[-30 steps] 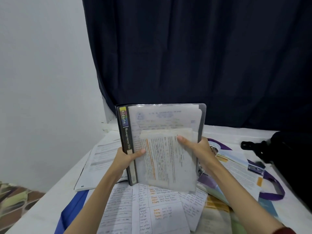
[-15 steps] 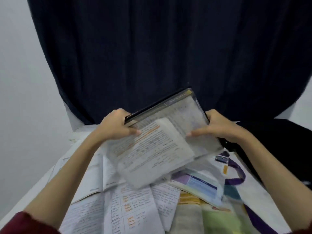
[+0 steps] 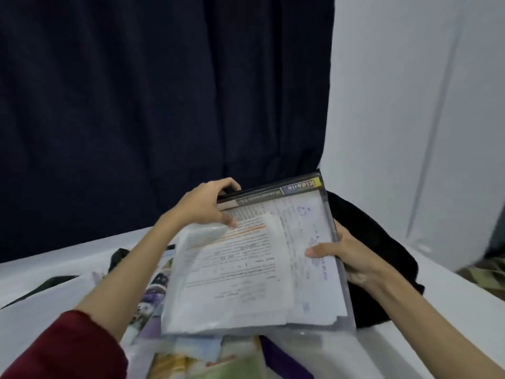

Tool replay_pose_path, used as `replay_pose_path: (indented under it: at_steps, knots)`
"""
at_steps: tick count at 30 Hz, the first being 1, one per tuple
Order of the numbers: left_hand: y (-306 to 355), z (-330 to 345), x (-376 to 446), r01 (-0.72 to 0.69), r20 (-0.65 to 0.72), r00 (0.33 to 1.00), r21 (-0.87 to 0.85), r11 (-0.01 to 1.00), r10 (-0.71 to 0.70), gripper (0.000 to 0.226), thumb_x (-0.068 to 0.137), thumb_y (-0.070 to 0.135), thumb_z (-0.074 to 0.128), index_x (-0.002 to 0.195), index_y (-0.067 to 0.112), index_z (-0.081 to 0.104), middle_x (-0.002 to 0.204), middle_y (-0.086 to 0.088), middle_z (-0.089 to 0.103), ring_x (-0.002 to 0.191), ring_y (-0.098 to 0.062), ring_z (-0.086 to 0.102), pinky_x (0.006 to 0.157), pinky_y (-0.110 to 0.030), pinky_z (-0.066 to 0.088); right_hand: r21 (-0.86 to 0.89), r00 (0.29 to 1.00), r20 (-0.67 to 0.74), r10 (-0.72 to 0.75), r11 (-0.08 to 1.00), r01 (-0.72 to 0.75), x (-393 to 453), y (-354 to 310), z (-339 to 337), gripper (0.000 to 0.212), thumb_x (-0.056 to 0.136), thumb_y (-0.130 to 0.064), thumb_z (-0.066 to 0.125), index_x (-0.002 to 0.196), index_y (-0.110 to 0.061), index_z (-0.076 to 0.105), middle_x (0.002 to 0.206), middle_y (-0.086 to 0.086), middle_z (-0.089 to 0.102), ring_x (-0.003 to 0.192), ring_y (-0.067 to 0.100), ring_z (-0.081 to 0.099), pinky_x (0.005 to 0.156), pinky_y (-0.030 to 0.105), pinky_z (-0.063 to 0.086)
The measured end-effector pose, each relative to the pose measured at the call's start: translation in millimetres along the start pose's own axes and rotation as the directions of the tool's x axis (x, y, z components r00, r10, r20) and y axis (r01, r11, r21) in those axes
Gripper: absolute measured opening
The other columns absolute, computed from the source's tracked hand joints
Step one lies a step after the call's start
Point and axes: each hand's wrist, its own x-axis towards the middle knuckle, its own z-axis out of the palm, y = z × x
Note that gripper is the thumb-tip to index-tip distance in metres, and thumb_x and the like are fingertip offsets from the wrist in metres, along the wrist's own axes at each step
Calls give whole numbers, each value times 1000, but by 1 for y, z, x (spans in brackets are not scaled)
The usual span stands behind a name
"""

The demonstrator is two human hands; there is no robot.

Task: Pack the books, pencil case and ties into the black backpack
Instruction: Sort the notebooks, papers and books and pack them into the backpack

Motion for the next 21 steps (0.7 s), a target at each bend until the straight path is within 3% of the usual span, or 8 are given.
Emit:
replay_pose_path:
  at_steps: [3,6,8,11,14,17,19,21]
  knots:
    - [46,45,35,-67,-89,994,-126,990,56,54,73,30,81,111,42,45,114,5,55,110,-13,52,96,-35,45,75,996,-78,38,997,-32,-19,-2,-66,60,53,11,63,108,-12,59,92,12,74,76,28,71,55,35,57]
    - [86,87,52,-131,-183,979,-203,970,94,37,83,24,71,112,32,50,114,3,51,107,-8,50,92,-21,43,117,990,-122,73,991,-59,-27,-6,-135,60,54,16,65,108,-10,60,93,15,73,77,30,71,58,40,59]
    - [106,119,50,-179,-241,962,-218,959,125,25,86,25,69,105,32,54,110,7,52,100,-3,53,81,-13,39,138,982,-165,89,988,-67,-27,-5,-177,66,54,21,65,113,-7,58,99,17,72,79,32,71,63,43,59]
    - [118,168,26,-261,-328,927,-216,941,182,12,85,38,64,91,29,61,93,12,55,85,-5,57,72,-12,40,179,971,-224,83,983,-42,-25,-7,-225,73,54,12,64,124,-6,54,110,19,68,86,33,70,64,44,59]
    - [121,214,-2,-195,-151,974,-188,963,168,24,79,52,65,94,34,62,97,17,55,88,-3,57,77,-20,47,173,970,-235,57,985,-16,-21,-12,-260,75,55,15,65,126,-6,54,106,16,70,82,29,71,61,41,59]
    - [118,241,-12,-106,10,994,-102,989,107,53,70,66,66,117,45,52,120,32,36,109,14,41,88,-5,35,163,973,-227,35,987,3,-8,-18,-283,71,63,17,63,129,-5,51,112,14,66,80,23,71,61,36,59]
    - [114,246,-8,-60,58,996,-36,998,62,61,67,70,62,120,42,53,119,31,40,108,13,42,89,-7,36,169,973,-230,18,985,22,1,-20,-288,67,63,12,69,125,-8,53,119,15,63,83,22,71,65,38,60]
    - [110,251,-5,19,72,997,-57,998,-15,50,72,64,61,109,31,67,101,29,54,96,10,52,86,-14,42,167,973,-226,39,986,-1,10,-18,-291,107,31,-5,91,130,-8,50,123,18,61,90,26,70,66,40,59]
